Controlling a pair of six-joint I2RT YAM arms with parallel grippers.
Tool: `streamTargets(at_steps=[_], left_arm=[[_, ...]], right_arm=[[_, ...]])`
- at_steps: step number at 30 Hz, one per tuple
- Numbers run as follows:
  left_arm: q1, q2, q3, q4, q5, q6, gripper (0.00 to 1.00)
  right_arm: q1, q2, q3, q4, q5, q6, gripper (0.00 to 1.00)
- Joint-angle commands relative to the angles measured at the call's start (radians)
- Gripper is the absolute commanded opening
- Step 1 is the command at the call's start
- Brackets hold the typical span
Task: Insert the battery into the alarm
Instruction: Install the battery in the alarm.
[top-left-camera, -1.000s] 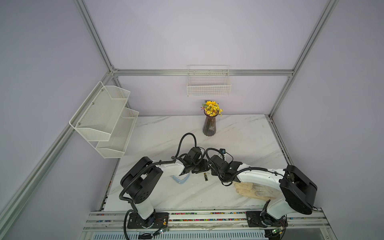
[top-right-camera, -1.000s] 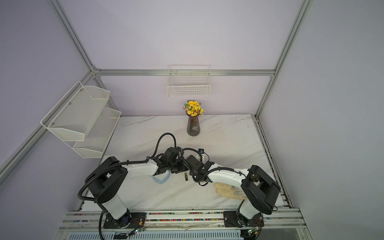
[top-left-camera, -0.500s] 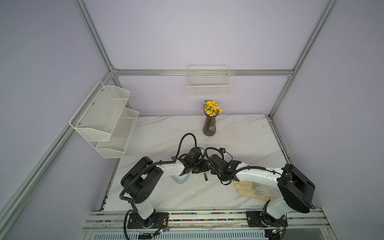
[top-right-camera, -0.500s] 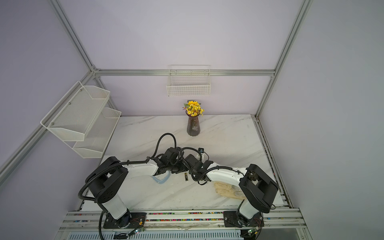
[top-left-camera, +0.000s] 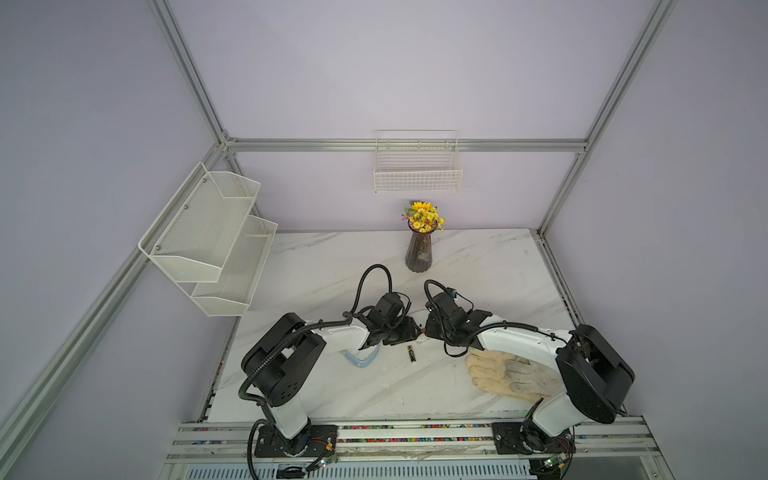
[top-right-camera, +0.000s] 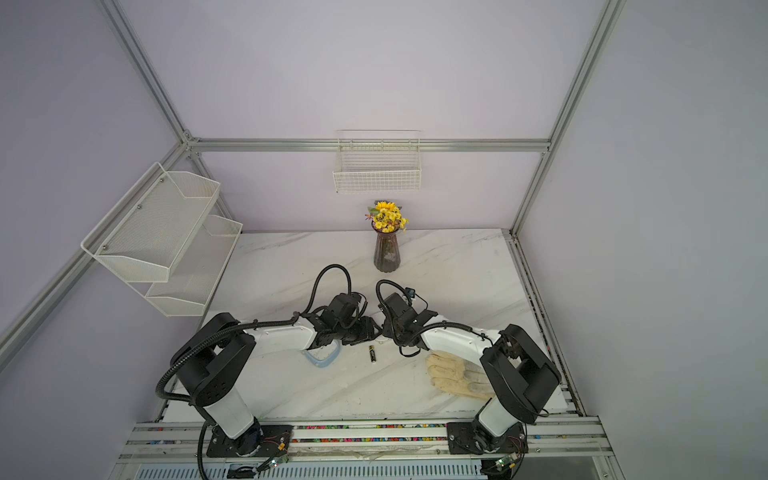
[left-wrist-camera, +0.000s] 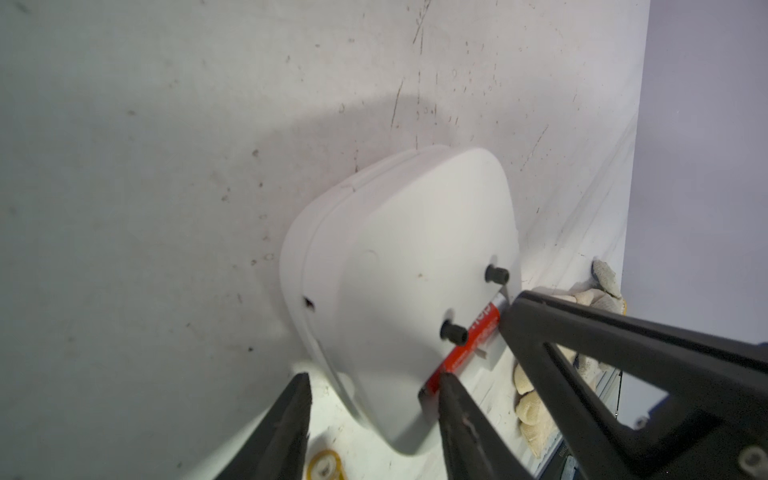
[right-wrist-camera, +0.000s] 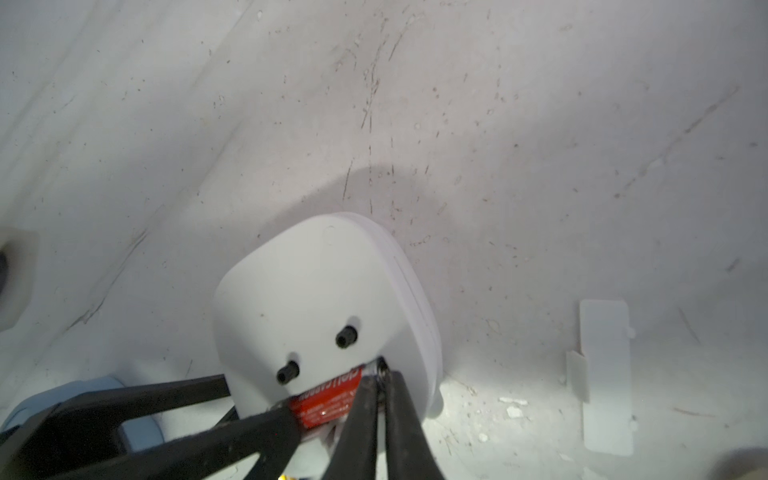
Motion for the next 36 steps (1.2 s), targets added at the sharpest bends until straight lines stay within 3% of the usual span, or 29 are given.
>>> streamTargets(at_steps=[1,8,14,36], left_arm=[[0.016,-0.019,0.036,-0.020,-0.004,0.015,0.51],[0.058,-0.041,0.074,-0.032,-0.003,0.026,0.51],[0.090,-0.011,0.097,-0.032,0.012,0.025,0.53],[0.092,0.055,0.099,0.011,0.108,0.012,0.55]], right_arm=[[-0.025,0.057,-0.031,-0.092,-0.047,-0.016,0.10],[-0.028,0.098,0.046,-0.205,0.006,-0.031,0.10],[-0.029,0.039,0.088,-0.191,-0.012,-0.077,0.12],[-0.029,0.104,0.199,-0.254,0.033,-0.121,0.16]])
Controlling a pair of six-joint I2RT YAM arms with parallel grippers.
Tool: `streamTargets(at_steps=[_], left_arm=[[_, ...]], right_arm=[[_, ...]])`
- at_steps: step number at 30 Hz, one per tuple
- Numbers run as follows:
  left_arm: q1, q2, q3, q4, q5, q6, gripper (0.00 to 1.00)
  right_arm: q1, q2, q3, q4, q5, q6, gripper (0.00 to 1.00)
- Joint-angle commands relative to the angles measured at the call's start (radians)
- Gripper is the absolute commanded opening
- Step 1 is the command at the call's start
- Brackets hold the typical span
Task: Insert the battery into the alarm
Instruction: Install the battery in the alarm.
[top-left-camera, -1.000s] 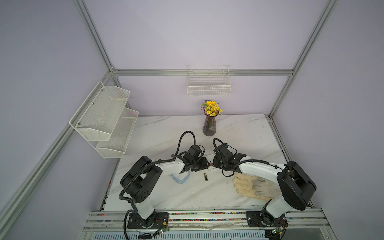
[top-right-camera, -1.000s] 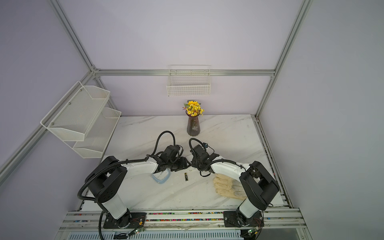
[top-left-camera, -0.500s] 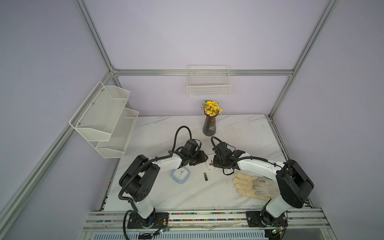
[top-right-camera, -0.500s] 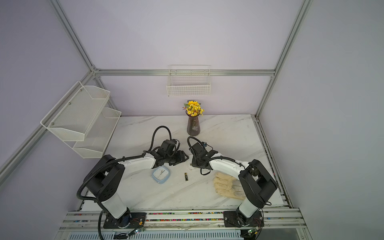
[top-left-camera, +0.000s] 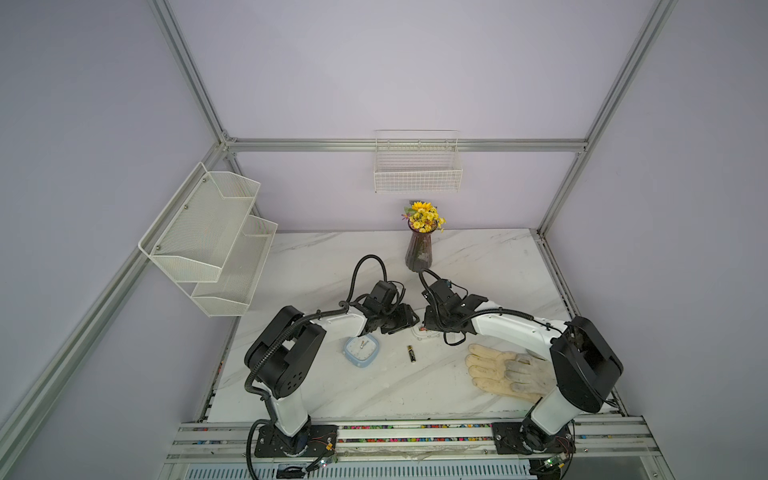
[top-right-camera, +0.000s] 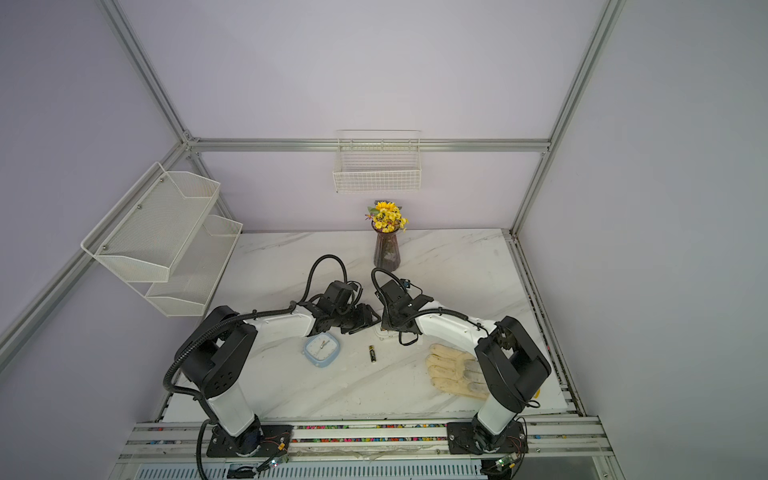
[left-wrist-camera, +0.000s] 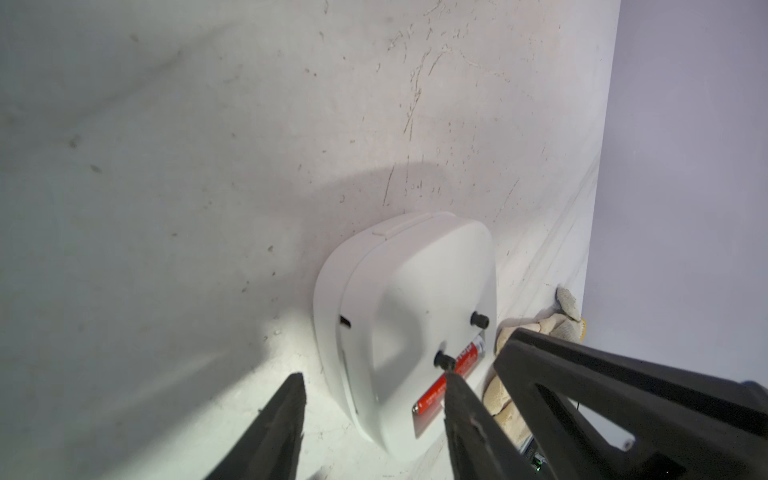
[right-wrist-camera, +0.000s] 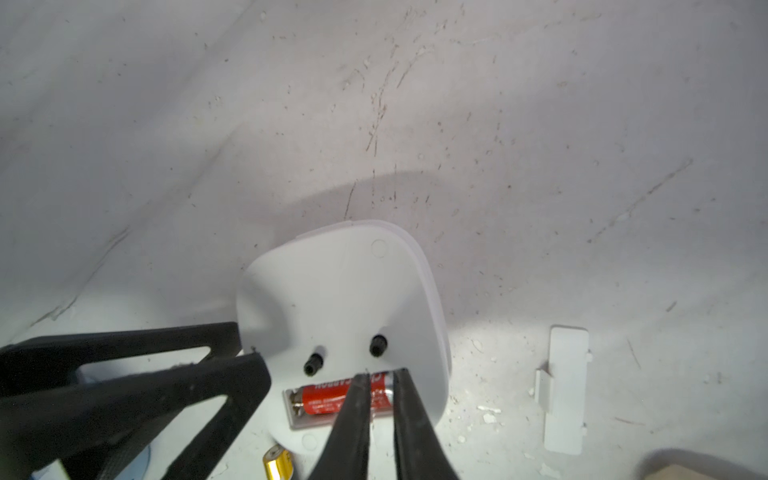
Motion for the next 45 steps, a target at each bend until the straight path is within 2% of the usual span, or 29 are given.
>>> streamTargets(at_steps=[1,11,31,45], left_arm=[[-0.001,0.004,0.011,0.033,0.014,0.010,0.55],[-0.007,0.010,-0.004,0.037,0.019,0.003,0.55],[-0.025,0.004,-0.025,0.038,0.022,-0.020,0.55],[-0.043,0.002,-0.041,0.037,0.007,-0.027,0.55]], right_arm=[[-0.005,0.025,0.016,-0.054,0.034,-0.012,0.15],[-0.002,0.031,-0.023,-0.032,-0.001,-0.009,0.13],[0.033,-0.023,-0.039,-0.079,0.028,0.025,0.16],[0.078,-0.016,-0.087,-0.094,0.041,0.075,0.14]])
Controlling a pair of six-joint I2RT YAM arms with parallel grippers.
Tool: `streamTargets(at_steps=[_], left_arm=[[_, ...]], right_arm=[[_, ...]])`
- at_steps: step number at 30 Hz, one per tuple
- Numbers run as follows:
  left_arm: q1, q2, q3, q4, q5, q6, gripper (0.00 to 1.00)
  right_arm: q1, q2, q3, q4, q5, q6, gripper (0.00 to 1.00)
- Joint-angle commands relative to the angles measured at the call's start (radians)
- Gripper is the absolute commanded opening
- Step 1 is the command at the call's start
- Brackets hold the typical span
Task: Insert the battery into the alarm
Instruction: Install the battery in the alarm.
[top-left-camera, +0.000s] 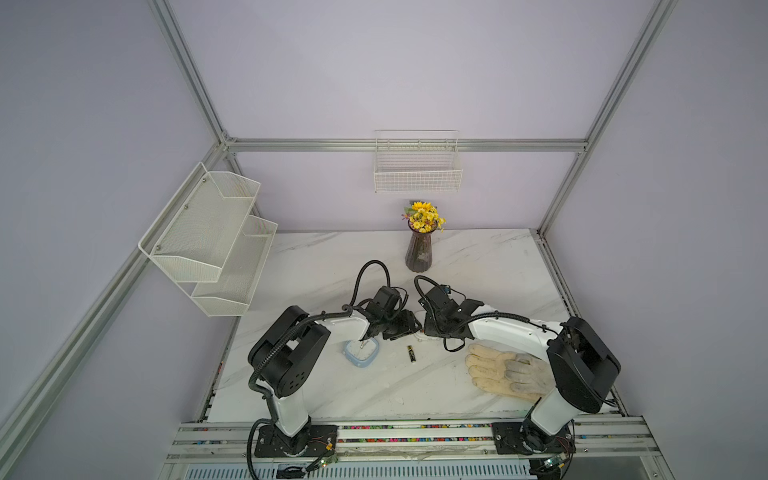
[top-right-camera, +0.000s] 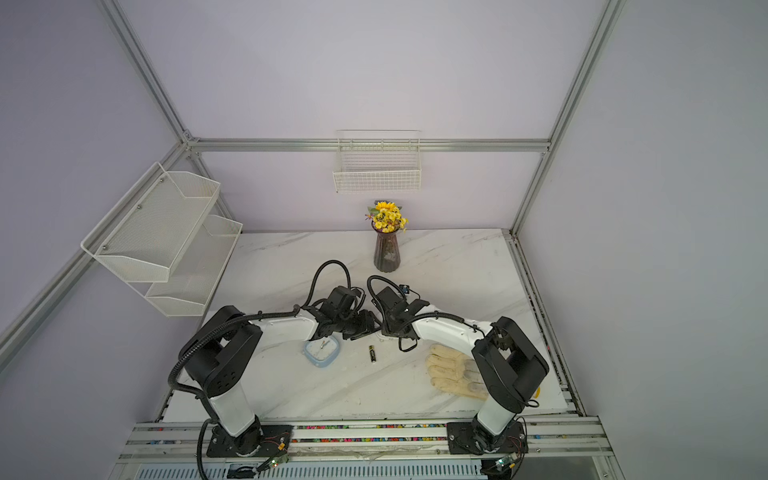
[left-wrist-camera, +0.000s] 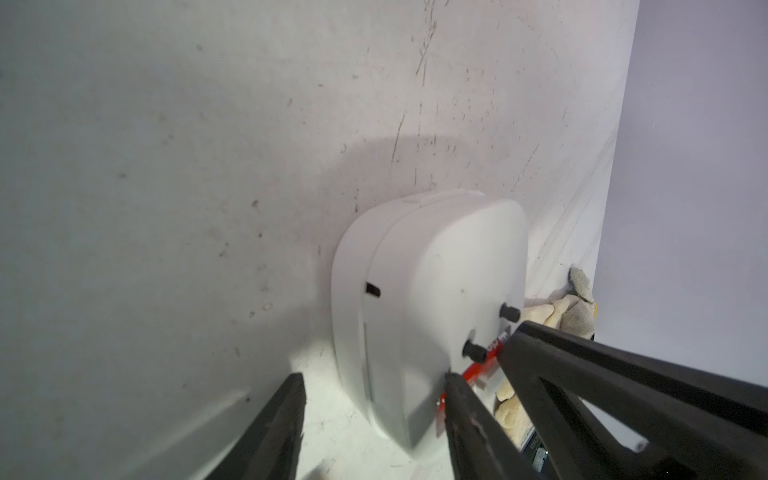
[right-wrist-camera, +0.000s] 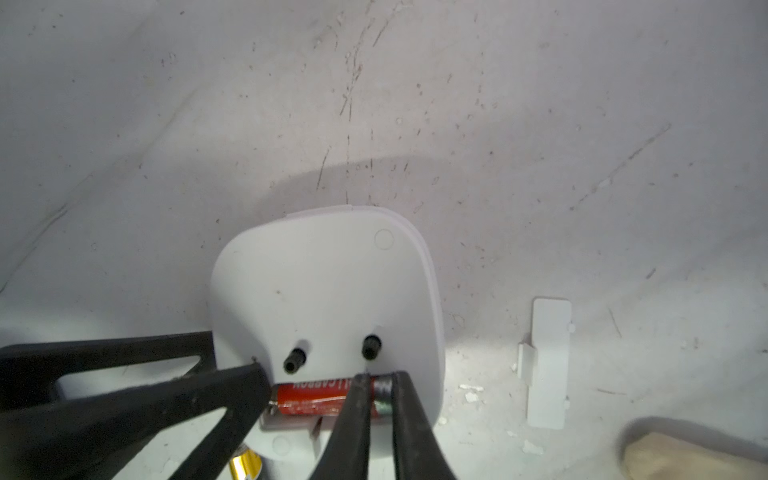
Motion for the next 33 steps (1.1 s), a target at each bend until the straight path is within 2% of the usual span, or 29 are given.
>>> streamTargets(at_steps=[1,8,18,26,33], left_arm=[[-0.011,-0.008,-0.012,0.020,-0.009,-0.018,0.55],[-0.022,-0.001,-0.016,0.022,-0.016,-0.023,0.55],[-0.022,-0.010,0.000,-0.008,-0.049,-0.005,0.55],[-0.009,-0.058,0.061,-0.070,-0.069,0.045,0.57],[0.025,-0.068,0.118,-0.086,-0.073,0.071,0.59]], right_arm=[[0.032,-0.006,-0.067,-0.064,-0.010,0.052,0.14],[0.066,-0.012,-0.182,-0.001,-0.027,0.132,0.13],[0.049,0.051,-0.110,-0.037,0.023,0.129,0.14],[0.049,-0.158,-0.060,-0.024,0.050,0.075,0.17],[0.108,-0.211,-0.073,-0.062,0.015,0.120,0.16]])
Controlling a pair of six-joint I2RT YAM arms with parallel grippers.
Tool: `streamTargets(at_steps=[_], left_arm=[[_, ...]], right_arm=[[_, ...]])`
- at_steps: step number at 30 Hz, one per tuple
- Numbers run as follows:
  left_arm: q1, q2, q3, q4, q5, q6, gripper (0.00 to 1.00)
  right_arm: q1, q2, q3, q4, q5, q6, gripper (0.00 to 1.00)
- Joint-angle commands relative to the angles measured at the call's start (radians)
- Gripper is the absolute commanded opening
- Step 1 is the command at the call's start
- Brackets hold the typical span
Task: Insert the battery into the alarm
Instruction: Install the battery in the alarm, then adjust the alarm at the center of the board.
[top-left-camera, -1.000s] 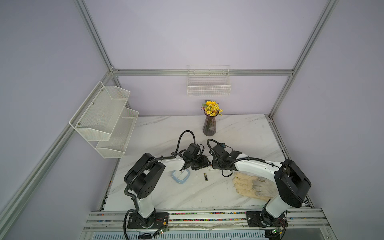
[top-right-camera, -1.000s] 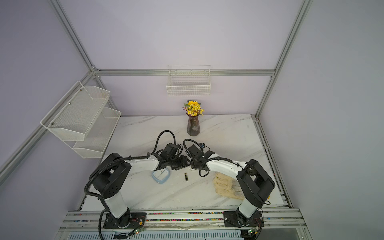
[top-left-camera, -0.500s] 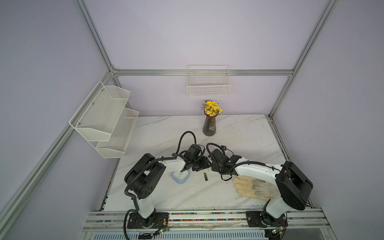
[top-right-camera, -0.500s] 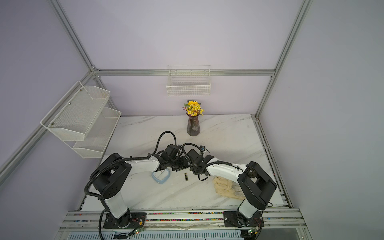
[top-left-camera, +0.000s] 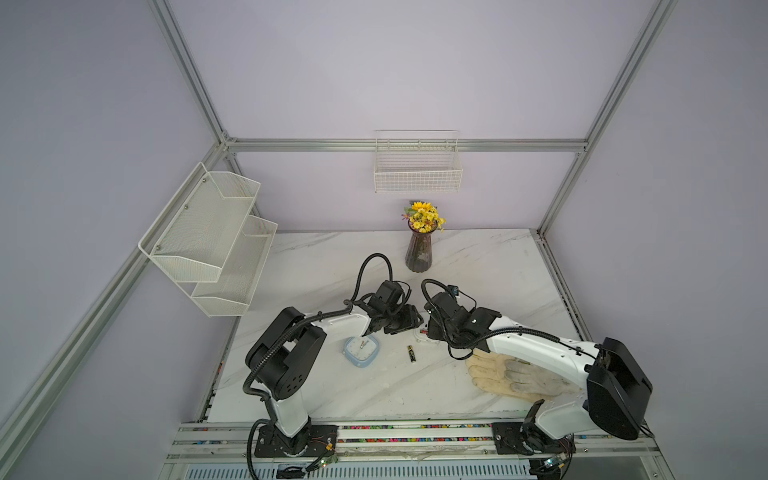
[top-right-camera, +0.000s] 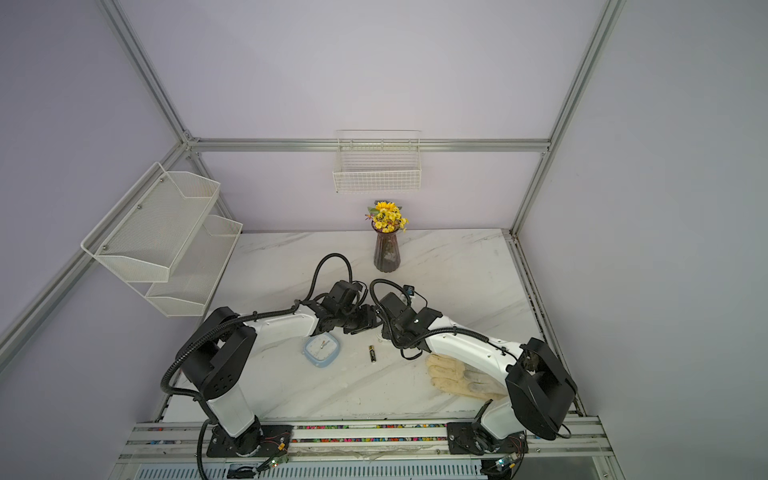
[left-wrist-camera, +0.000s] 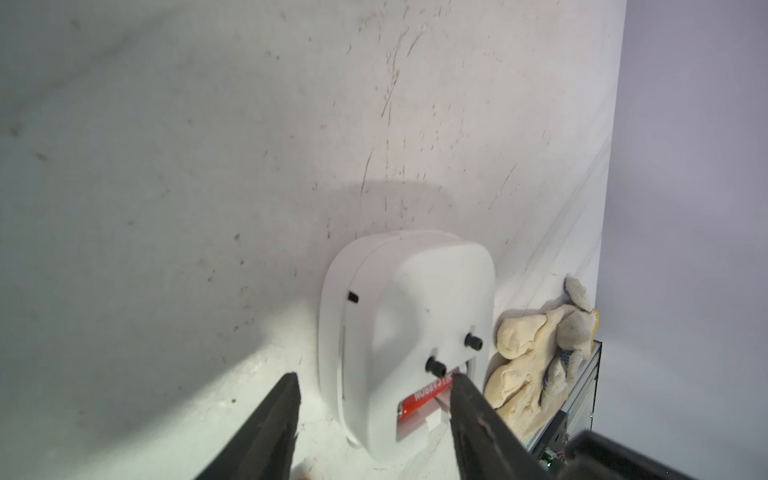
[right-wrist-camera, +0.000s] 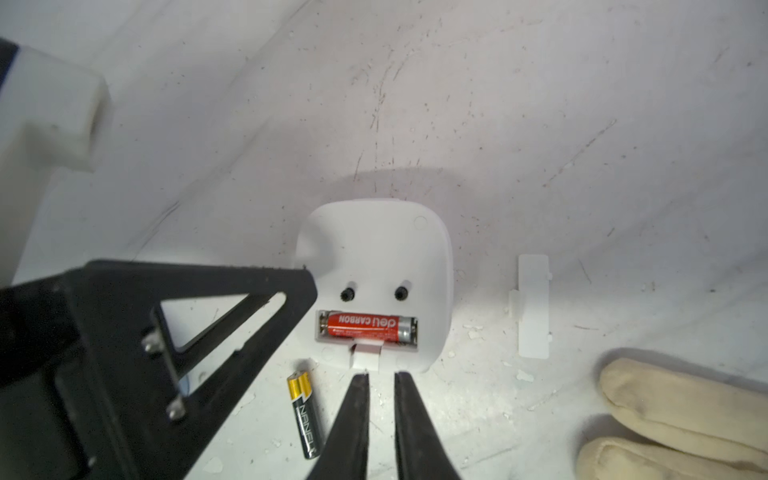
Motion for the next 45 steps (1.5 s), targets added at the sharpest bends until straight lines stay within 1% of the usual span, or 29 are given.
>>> streamTargets(at_steps=[1,3,5,8,12,16,22,27,33,36,40,42,45], left_arm=[[0.026,-0.044,0.038,-0.004,-0.019,0.037,0.59],[0.040,-0.044,0.040,-0.006,-0.023,0.040,0.59],[0.054,-0.039,0.041,-0.005,-0.022,0.042,0.62],[0.069,-0.028,0.045,-0.008,-0.013,0.048,0.66],[0.080,-0.012,0.057,-0.007,-0.008,0.058,0.69],[0.086,0.011,0.081,-0.007,0.010,0.075,0.74],[0.094,0.031,0.109,-0.007,0.029,0.092,0.79],[0.097,0.060,0.143,-0.007,0.051,0.115,0.81],[0.099,0.112,0.198,-0.011,0.089,0.145,0.83],[0.099,0.138,0.222,-0.015,0.088,0.167,0.84],[0.100,0.169,0.249,-0.017,0.112,0.189,0.84],[0.099,0.183,0.253,-0.018,0.130,0.194,0.83],[0.099,0.189,0.250,-0.018,0.153,0.195,0.83]], right_arm=[[0.044,-0.011,-0.032,-0.028,-0.037,0.049,0.16],[0.066,-0.013,-0.069,0.003,-0.048,0.085,0.14],[0.080,-0.012,-0.095,0.023,-0.053,0.113,0.13],[0.083,0.004,-0.119,0.052,-0.060,0.132,0.13],[0.082,0.049,-0.140,0.096,-0.069,0.170,0.12],[0.074,0.105,-0.120,0.102,-0.022,0.173,0.13],[0.007,0.212,-0.052,0.102,-0.022,0.141,0.13],[-0.058,0.242,-0.023,0.101,-0.016,0.109,0.13],[-0.163,0.251,-0.022,0.183,-0.070,0.042,0.13],[-0.200,0.278,0.005,0.210,-0.089,0.006,0.13],[-0.242,0.325,0.045,0.236,-0.119,-0.034,0.13],[-0.261,0.348,0.065,0.261,-0.150,-0.054,0.13],[-0.278,0.373,0.094,0.273,-0.162,-0.075,0.13]])
